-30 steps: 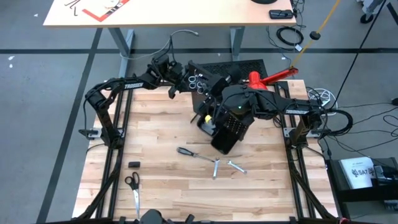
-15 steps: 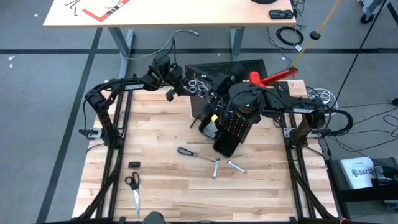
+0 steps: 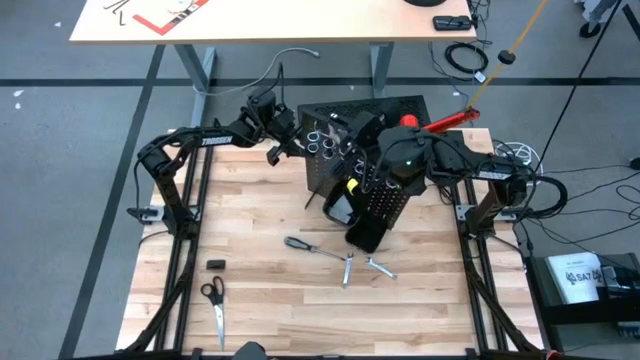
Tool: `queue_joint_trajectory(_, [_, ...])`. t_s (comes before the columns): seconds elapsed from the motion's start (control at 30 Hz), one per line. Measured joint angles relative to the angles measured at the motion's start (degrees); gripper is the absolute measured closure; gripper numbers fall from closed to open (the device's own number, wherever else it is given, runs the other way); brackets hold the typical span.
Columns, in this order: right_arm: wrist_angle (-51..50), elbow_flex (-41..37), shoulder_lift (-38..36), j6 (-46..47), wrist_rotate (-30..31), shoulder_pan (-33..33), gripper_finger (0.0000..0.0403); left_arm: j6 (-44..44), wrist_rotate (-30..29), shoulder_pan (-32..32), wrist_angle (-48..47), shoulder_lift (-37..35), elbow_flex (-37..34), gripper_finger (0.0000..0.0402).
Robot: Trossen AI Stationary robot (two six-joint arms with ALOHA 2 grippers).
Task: Hang tools onto peg board
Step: Unhang the pliers from the pegboard
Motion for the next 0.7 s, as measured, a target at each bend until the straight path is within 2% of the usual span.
queue_joint_trajectory(0.27, [0.3,0.0,-0.9,-1.8,0.0,0.0,0.0387,0.7,0.0,-0.1,0.0,0.0,0.0,0.0318])
queue_joint_trajectory(0.7, [2.3,0.1,-0.9,-10.3,-0.6,0.0,0.0387,1.0,-0.1,-0.1,0.0,0.0,-0.1,0.0318])
